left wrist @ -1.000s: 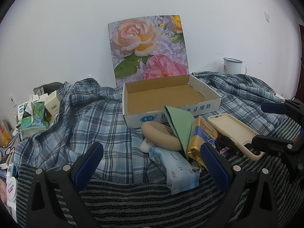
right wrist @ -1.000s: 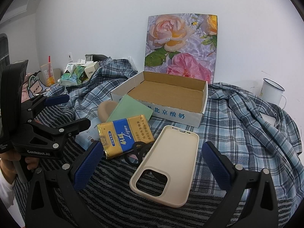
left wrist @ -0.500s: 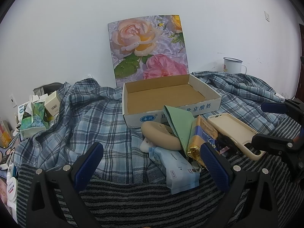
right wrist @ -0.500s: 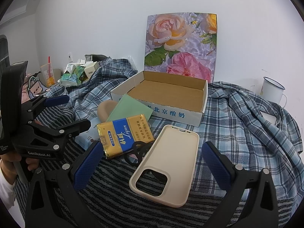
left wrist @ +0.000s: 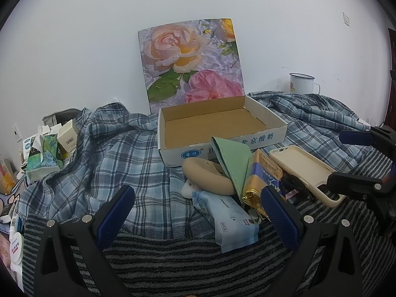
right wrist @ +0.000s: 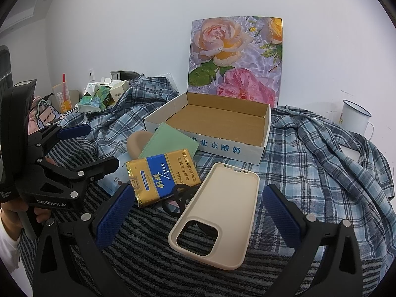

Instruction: Organize soft objects

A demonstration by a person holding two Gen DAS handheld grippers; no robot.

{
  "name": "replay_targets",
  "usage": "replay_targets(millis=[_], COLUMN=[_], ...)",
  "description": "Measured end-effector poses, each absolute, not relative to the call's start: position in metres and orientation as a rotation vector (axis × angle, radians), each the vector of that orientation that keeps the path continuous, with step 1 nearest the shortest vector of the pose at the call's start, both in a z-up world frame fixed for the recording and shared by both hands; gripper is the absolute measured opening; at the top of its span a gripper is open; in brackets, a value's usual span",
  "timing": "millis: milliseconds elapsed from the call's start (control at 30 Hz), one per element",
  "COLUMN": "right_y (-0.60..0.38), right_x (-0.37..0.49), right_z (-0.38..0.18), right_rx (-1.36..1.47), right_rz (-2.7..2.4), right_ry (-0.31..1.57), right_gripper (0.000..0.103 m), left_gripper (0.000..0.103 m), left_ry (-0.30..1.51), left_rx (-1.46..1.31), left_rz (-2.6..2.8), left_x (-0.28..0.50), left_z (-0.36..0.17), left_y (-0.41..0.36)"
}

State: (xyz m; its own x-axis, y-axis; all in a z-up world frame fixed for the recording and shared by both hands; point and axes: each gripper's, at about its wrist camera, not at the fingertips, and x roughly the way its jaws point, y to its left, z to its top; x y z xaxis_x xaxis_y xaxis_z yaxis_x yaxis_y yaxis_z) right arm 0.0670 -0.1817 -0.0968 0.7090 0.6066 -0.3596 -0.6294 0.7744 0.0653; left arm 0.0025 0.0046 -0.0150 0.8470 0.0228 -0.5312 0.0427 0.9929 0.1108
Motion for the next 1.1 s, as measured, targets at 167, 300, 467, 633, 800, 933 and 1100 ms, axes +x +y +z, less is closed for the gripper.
replay_targets(millis=[167,300,467,633,800,933,1100], right_y=[-0.182,-0.182,-0.186,-0.189,-0.193,-0.198,-0.201], right_x=[0.068,0.068,0.071,0.071,0.074,0.081,0.094], right_z=[-0.097,-0.098,-0.098,-0.097,-0.097,-0.098,-0.103], right_rx=[-0.064,-0.057,-0.034,-0.016,0.003,0.043,0.081], right_rz=[0.687,0.686,0.682,0.677,0.674,0.655,0.626], right_ry=[0.378,0.386,0.391,0.394,0.399,0.431,0.501], right_gripper=[0.103,0.103,0.103,0.103,0.103,0.103,0.103], left_gripper=[0.103,0.103,0.103,0.103,0.103,0.086,0.083], left_ry=[0.558,0.558,0.578,0.599,0.631,0.661,0.698], left_rx=[0.125,0.127,0.104,0.079,0.235,0.416,0.501], left_rz=[-0.010,-0.010,-0.062,-0.159,-0.302,-0.281,-0.339], left_x=[0.001,-0.001,0.000,-0.002,-0.003,0.005,0.014], left_z=[-0.015,-0.015,-0.014,-0.010,-0.010,-0.016,-0.022], left_y=[0.005,0.003,0.006,0.004,-0.030,-0.052,-0.059])
